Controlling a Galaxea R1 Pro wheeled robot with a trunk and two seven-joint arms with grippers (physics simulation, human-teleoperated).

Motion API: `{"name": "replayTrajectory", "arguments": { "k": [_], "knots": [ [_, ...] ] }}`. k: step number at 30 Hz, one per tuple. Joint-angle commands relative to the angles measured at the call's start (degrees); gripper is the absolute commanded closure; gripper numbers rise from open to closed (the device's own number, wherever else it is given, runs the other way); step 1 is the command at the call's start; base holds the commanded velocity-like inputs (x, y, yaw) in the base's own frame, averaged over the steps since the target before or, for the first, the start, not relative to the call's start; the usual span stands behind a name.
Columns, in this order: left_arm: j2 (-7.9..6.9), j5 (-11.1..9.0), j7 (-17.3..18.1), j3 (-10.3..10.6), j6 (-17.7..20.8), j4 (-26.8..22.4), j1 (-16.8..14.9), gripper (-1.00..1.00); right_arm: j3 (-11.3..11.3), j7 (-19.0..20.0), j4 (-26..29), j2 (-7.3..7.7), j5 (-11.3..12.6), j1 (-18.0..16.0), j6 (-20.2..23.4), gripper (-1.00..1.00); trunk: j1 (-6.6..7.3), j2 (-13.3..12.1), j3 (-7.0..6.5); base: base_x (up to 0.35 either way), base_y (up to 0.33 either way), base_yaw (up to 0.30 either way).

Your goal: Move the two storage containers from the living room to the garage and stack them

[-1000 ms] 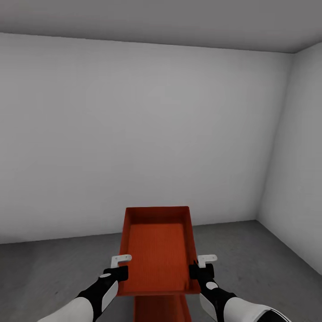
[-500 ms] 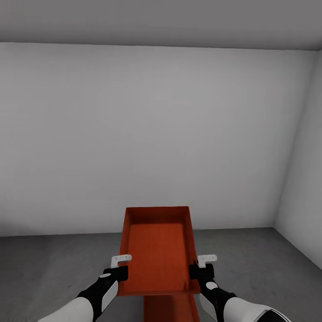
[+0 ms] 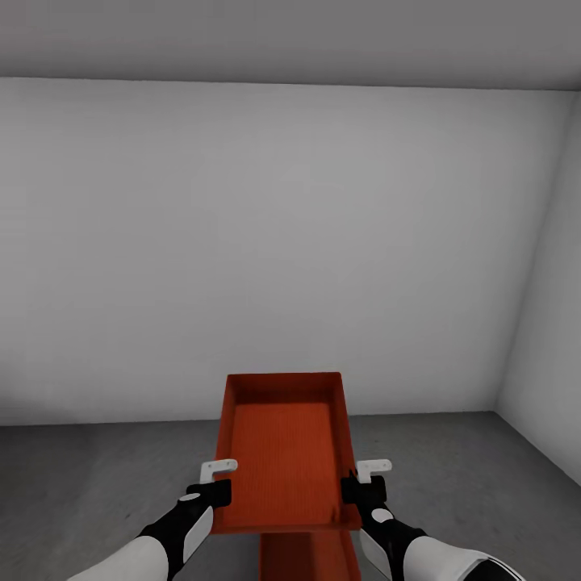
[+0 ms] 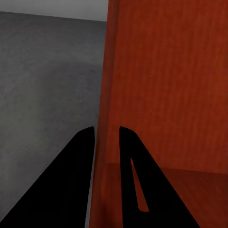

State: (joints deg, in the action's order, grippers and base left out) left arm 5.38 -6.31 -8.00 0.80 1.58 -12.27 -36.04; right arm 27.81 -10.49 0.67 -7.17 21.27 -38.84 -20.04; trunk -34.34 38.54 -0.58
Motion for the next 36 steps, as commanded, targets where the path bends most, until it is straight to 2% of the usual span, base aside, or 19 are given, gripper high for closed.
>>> {"name": "replayTrajectory", "arguments": {
  "k": [1,19,28,36],
  "knots": [
    [-0.28,0.64,-0.62,-1.00,0.19,-0.35,0.01,1.00,-3.64,0.20,0.04,-0.04,-0.65,-0.01,0.27,1.00,-0.01,0.03,0.01,0.000,0.000,0.000],
    [-0.04,0.76,-0.73,-1.03,0.26,-0.26,0.00,1.00,-3.64,0.19,0.04,-0.04,-0.62,-0.01,0.28,1.00,-0.01,0.03,0.01,0.006,0.000,0.000],
    [-0.14,0.70,-0.64,-1.06,0.18,-0.13,0.00,1.00,-3.64,0.17,0.04,-0.04,-0.62,-0.01,0.31,1.00,-0.01,0.03,0.01,0.221,0.000,0.000],
    [-0.11,0.76,-0.61,-1.07,0.18,-0.13,0.00,1.00,-3.64,0.16,0.04,-0.04,-0.62,-0.01,0.29,1.00,-0.01,0.03,0.01,0.042,0.000,0.000]
  ]
}}
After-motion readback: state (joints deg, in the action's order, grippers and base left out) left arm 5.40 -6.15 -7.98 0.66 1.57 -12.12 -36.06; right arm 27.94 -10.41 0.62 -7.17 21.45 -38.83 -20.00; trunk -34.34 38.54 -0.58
